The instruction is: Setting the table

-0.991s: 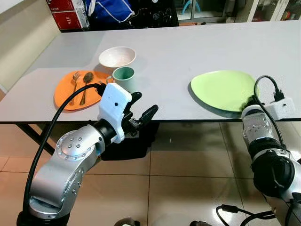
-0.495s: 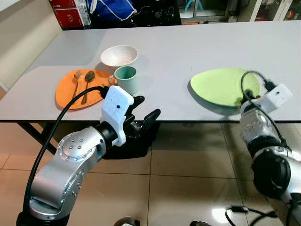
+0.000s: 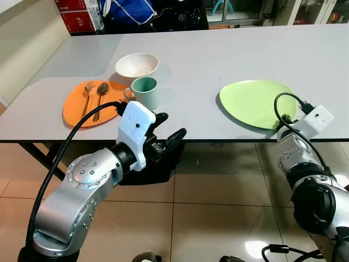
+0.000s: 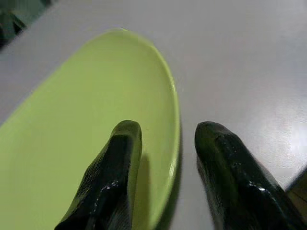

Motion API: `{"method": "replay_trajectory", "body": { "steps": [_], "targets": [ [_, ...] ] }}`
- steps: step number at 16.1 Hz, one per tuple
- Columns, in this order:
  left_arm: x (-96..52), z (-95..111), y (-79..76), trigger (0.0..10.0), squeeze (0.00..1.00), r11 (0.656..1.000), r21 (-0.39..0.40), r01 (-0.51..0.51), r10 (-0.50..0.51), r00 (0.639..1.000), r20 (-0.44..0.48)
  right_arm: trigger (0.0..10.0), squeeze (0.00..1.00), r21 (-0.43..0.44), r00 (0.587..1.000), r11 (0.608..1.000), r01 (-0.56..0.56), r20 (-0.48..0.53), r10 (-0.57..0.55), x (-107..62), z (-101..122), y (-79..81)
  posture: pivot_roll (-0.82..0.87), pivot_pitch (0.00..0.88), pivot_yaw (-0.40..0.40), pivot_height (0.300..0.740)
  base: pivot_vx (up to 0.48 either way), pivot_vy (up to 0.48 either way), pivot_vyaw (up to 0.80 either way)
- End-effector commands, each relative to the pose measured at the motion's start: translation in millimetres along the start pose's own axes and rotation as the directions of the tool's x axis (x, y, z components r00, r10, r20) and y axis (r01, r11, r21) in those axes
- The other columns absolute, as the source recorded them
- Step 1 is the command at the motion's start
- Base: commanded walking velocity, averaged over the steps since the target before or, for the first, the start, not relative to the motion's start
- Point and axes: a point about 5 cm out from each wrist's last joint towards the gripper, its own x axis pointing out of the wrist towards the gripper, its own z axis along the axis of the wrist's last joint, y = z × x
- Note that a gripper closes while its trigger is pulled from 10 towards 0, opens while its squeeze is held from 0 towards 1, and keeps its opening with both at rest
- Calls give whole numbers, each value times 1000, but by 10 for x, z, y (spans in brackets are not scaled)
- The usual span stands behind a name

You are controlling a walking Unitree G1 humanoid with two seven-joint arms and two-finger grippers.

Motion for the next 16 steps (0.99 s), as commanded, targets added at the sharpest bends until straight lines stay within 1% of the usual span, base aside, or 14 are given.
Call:
{"method": "replay_trajectory", "body": {
  "steps": [1,2,3,5,6,7,8,9,10,11,12,14,15,16],
  "targets": [
    [22,-25,129,10000,0,992,22,-124,124,992,-11,10000,0,42,993,999,-33,113,28,9,195,98,118,56,55,740,0,0,0],
    [44,-44,198,10000,0,981,29,-192,192,981,-10,10000,0,43,985,998,-48,168,40,5,284,148,105,47,49,740,0,0,0],
    [55,-36,235,10000,0,969,50,-243,242,970,18,10000,0,-89,947,990,-106,295,128,-43,459,301,87,28,38,740,0,0,0],
    [61,-45,255,10000,0,957,72,-280,279,960,23,10000,0,-180,896,969,-169,381,227,-165,567,455,58,0,27,740,0,0,0],
    [61,-48,258,10000,0,953,77,-292,291,957,23,10000,0,-202,880,958,-203,391,269,-243,575,497,49,0,24,740,0,0,0],
    [72,-54,276,10000,0,944,78,-321,319,947,27,10000,0,-247,860,933,-263,378,342,-409,540,546,20,0,23,740,0,0,0],
    [61,-76,308,10000,0,932,84,-352,352,936,21,10000,0,-296,868,896,-332,275,413,-643,350,539,-2,0,37,740,0,251,0],
    [45,-106,332,10000,0,924,96,-369,370,929,14,10000,0,-338,880,858,-387,144,453,-852,88,476,-15,0,48,740,0,341,0],
    [62,-136,348,10000,0,919,95,-383,384,923,9,10000,0,-350,880,844,-407,96,465,-1008,-68,385,-20,0,51,740,0,352,0],
    [104,-139,368,10000,0,912,93,-400,400,916,19,10000,0,-353,872,831,-430,76,484,-1160,-152,320,-30,0,50,740,0,364,0],
    [143,-124,391,10000,0,903,74,-424,423,906,35,10000,0,-366,856,813,-454,74,512,-1308,-148,301,-39,0,46,740,0,352,0],
    [139,-192,398,10000,0,895,69,-441,441,897,15,10000,0,-374,854,809,-453,78,515,-1382,-102,307,-60,0,51,740,0,345,0],
    [144,-234,373,10000,0,895,71,-440,441,897,10,10000,0,-393,840,793,-465,88,536,-1430,-33,329,-55,0,38,740,0,341,0],
    [153,-273,356,10000,0,890,72,-449,450,893,7,10000,0,-398,842,797,-454,100,530,-1413,8,334,-45,0,23,740,0,341,0]
  ]
}}
